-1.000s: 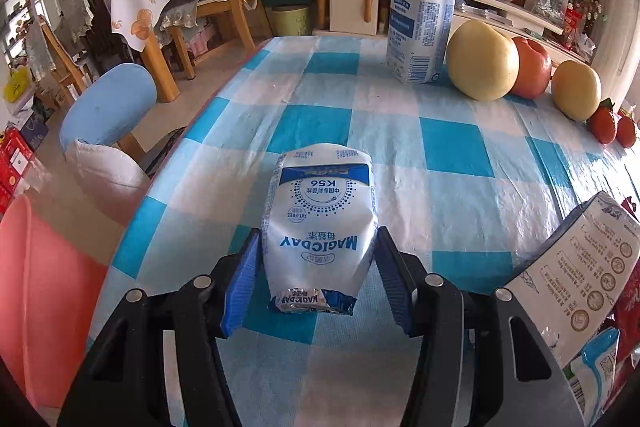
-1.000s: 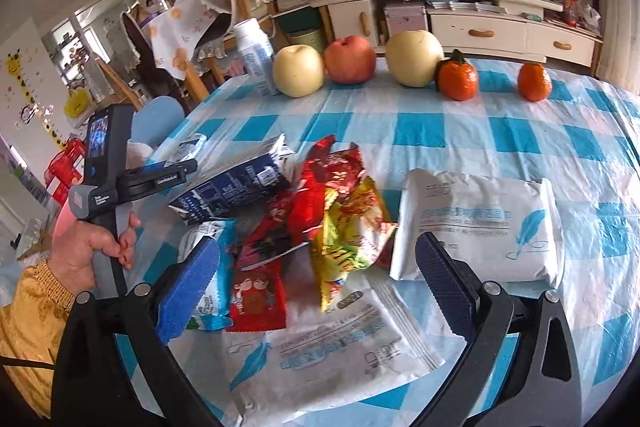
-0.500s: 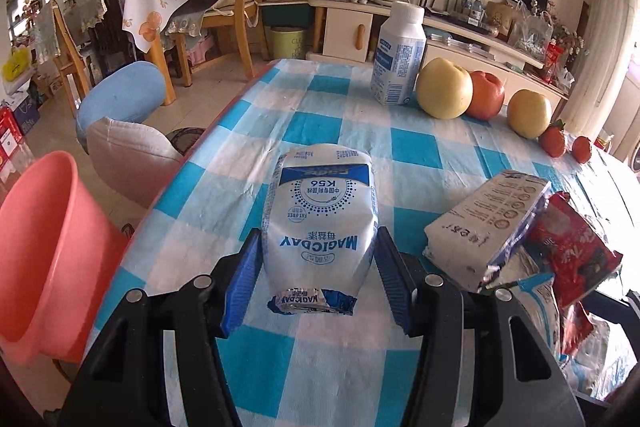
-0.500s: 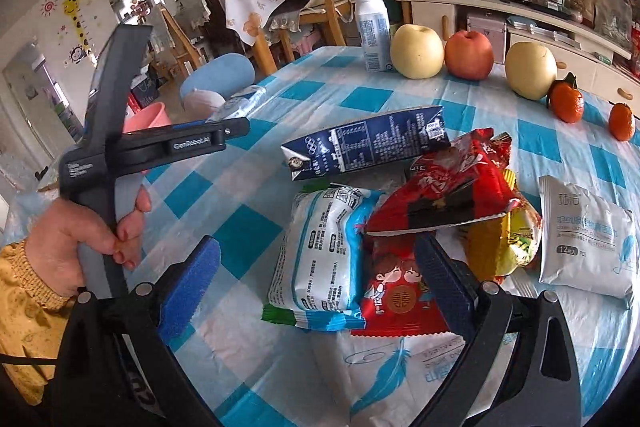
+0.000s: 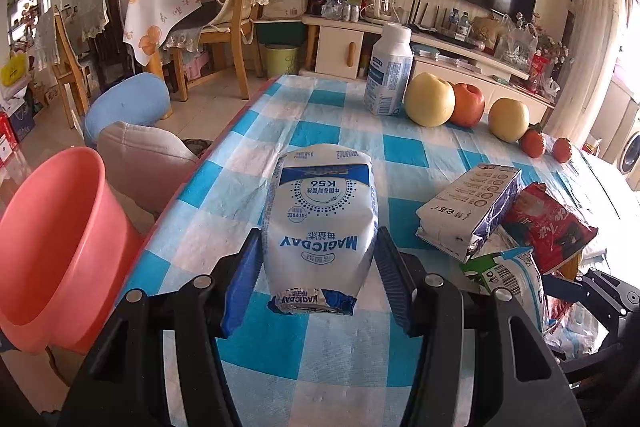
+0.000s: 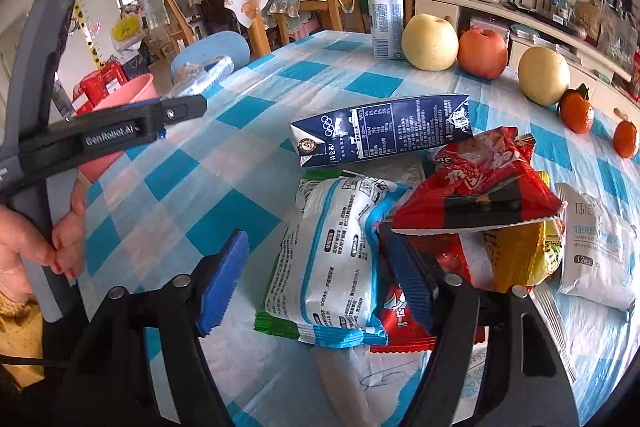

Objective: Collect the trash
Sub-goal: 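Grasp the white-and-blue snack bag with the right tool while the left tool holds its bag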

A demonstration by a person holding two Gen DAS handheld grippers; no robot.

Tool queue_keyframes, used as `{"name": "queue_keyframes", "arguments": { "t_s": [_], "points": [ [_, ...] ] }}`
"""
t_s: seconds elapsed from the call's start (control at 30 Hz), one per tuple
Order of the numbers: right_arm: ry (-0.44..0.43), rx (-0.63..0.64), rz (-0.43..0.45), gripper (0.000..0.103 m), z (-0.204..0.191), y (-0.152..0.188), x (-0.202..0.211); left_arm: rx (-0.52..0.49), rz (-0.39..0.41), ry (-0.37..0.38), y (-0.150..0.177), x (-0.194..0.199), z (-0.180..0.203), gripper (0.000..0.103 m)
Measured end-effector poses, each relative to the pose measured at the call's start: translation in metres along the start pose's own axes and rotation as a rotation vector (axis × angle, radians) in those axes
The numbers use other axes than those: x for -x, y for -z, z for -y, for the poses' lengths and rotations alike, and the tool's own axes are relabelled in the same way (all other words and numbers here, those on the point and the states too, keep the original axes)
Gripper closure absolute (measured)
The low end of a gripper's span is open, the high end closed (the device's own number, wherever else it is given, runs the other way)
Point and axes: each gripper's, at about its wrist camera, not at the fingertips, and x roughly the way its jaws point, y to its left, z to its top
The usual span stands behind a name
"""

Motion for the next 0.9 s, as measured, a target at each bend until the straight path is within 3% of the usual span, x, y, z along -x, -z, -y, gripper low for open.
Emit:
{"name": "queue_keyframes", "arguments": {
  "t_s": [0.17, 0.33, 0.53, 0.9],
  "points": [
    [0.058, 0.058, -0.026, 0.038, -0.007, 0.002, -0.013, 0.025, -0.001, 0.012, -0.001, -0.002, -0.012, 0.046],
    [0.125, 0.098, -0.042, 0.052, -0.013, 0.003, -0.019, 0.037, 0.002, 0.02, 0.0, -0.002, -0.017, 0.046],
    [0.163, 0.116, -0.042, 0.058, -0.015, 0.003, -0.02, 0.045, -0.002, 0.024, -0.001, -0.002, -0.023, 0.046],
    [0.114, 0.019, -0.005, 0.064, -0.019, 0.004, -0.008, 0.081, 0.034, 0.037, -0.005, 0.01, -0.036, 0.046]
  ]
}}
